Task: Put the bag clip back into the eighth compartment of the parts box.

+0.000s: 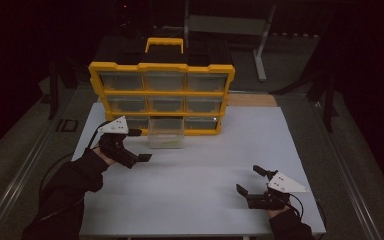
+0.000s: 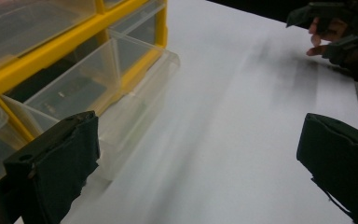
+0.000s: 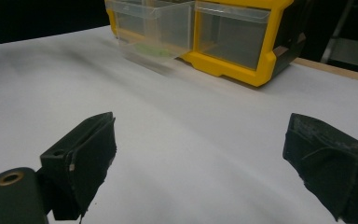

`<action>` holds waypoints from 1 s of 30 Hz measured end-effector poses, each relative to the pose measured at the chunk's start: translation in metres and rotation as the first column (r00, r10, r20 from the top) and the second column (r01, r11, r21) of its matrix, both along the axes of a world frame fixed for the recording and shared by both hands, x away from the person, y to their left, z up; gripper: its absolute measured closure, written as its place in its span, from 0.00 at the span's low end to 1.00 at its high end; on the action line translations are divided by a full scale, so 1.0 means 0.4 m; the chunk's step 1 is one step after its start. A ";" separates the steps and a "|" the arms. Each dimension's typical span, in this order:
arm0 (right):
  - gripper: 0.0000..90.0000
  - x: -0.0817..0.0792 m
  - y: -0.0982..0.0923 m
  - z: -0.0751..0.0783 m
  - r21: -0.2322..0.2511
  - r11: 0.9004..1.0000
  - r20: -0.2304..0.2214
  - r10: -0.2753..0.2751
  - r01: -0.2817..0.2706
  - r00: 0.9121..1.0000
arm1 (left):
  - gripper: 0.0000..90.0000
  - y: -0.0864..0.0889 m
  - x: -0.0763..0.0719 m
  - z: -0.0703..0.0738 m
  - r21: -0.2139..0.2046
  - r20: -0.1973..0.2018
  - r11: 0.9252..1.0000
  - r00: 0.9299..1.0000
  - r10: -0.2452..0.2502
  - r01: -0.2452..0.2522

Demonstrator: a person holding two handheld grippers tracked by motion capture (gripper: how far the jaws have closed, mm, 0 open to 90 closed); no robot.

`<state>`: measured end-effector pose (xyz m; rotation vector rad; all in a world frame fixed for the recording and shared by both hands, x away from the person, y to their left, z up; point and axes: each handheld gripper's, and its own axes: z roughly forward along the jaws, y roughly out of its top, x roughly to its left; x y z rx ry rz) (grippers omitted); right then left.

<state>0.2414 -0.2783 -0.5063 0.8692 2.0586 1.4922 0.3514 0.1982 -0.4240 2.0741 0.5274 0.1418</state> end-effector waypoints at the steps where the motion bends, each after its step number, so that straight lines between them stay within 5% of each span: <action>1: 0.10 0.000 0.000 -0.001 0.000 1.000 -0.001 0.001 -0.001 1.000 | 0.00 0.002 -0.007 -0.003 0.002 0.006 1.000 1.000 -0.002 0.002; 30: 0.10 0.000 0.006 -0.002 -0.007 1.000 -0.005 0.007 -0.008 1.000 | 0.00 0.072 -0.133 -0.103 -0.089 -0.040 0.996 0.999 0.011 -0.015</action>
